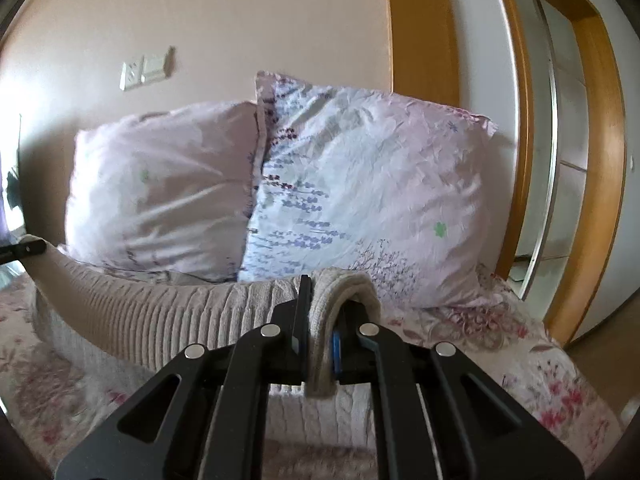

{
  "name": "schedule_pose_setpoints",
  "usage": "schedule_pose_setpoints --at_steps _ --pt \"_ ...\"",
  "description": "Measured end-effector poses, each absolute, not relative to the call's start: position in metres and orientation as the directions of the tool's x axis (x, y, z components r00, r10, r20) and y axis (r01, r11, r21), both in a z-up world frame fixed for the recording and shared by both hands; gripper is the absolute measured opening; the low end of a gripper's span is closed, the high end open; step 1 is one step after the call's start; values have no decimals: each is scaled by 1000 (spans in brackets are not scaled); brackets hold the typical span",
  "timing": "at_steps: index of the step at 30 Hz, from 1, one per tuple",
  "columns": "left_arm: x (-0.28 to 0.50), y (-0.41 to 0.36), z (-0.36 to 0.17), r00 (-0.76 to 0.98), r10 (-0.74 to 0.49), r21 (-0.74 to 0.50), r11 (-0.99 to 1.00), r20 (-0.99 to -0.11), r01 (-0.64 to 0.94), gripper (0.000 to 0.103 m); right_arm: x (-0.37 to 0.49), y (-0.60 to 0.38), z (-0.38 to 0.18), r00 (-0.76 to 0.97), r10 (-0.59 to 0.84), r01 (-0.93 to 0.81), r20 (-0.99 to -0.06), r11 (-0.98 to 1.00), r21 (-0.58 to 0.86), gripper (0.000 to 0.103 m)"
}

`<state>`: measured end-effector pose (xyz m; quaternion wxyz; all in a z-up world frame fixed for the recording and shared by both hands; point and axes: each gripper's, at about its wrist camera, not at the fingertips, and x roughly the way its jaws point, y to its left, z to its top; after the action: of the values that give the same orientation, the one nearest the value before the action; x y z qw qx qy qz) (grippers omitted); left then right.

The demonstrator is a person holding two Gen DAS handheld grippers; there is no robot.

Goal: Fold small clothes

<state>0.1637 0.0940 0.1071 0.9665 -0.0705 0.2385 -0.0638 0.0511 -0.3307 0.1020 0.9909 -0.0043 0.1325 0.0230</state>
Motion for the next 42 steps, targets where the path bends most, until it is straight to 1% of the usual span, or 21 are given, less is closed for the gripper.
schedule_pose_setpoints --at_steps 2,4,6,9,14,21,25,28,29,30,31,32,33,34,35,36,37,38,42 --pt "187 92 100 868 -150 -182 981 -474 70 6 68 -330 100 955 50 -41 -292 999 34 8" --pt "208 92 90 850 -154 -215 975 -504 50 6 95 -331 93 938 52 -24 -344 996 83 8" --pt "229 93 75 823 -163 -251 968 -544 26 6 115 -331 82 922 41 -4 -385 995 95 8" --pt "247 93 58 797 -161 -264 964 -583 1 6 140 -330 63 893 40 12 -448 993 113 8" --pt "263 93 43 783 -159 -281 959 -601 -22 6 167 -335 50 868 44 44 -494 985 165 8" --pt "287 92 27 737 -190 -321 946 -649 -38 6 200 -348 21 799 80 112 -596 954 278 8" --pt "301 92 21 707 -217 -346 937 -673 -42 7 207 -356 15 780 120 136 -615 925 354 9" --pt "307 95 18 690 -231 -369 928 -686 -57 8 213 -361 15 768 158 143 -620 902 407 16" --pt "308 95 18 687 -236 -378 924 -687 -60 9 214 -363 16 768 170 141 -617 895 423 25" --pt "309 95 19 684 -244 -386 921 -688 -60 10 215 -365 18 770 192 134 -608 883 449 40" --pt "310 95 19 682 -253 -395 917 -686 -57 16 216 -365 20 774 206 128 -598 874 468 47" --pt "311 96 21 680 -277 -419 907 -678 -48 26 217 -366 22 779 215 122 -589 869 479 57" --pt "310 98 23 682 -297 -440 897 -668 -40 31 216 -367 27 789 214 118 -576 868 482 65" --pt "309 99 26 688 -319 -464 886 -652 -29 43 214 -366 32 800 207 112 -563 871 478 67" --pt "307 99 30 698 -318 -466 885 -642 -26 52 212 -366 35 807 207 103 -554 873 477 68" --pt "305 100 34 706 -312 -462 886 -636 -25 56 207 -367 40 815 212 89 -539 874 478 68" --pt "302 101 39 719 -309 -462 887 -622 -18 63 204 -369 43 819 215 84 -531 872 482 68" --pt "297 104 46 736 -308 -461 887 -603 -6 66 201 -372 45 823 217 80 -526 871 485 68" --pt "276 115 61 757 -306 -445 895 -577 23 67 175 -390 56 839 201 72 -506 881 468 68"
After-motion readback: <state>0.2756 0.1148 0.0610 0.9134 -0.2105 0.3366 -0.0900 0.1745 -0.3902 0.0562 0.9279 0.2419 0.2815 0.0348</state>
